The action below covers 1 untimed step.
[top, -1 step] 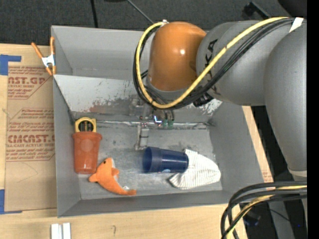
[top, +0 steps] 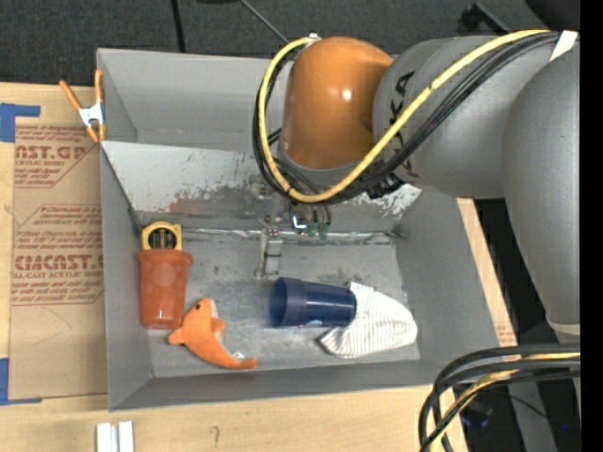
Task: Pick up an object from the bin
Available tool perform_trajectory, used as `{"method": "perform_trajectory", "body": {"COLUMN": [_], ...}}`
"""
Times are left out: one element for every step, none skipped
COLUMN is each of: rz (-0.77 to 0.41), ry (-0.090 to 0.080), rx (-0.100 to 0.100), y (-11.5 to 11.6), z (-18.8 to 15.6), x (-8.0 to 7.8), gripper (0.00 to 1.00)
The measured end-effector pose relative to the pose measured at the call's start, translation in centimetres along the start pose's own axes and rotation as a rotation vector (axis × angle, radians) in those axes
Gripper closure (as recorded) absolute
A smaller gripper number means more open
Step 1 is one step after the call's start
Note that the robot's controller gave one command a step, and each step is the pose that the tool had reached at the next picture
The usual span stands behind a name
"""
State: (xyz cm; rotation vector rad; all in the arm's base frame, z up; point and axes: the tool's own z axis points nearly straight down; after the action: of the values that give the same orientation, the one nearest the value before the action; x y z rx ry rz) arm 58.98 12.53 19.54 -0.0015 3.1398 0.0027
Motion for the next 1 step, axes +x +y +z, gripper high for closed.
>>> {"method": "perform_trajectory", "body": {"rz": [0.045], "ry": [-0.003], "rx": [-0.001], "y": [4.03], "z": [8.46], "x": [3.71], "gripper": [0.0]}}
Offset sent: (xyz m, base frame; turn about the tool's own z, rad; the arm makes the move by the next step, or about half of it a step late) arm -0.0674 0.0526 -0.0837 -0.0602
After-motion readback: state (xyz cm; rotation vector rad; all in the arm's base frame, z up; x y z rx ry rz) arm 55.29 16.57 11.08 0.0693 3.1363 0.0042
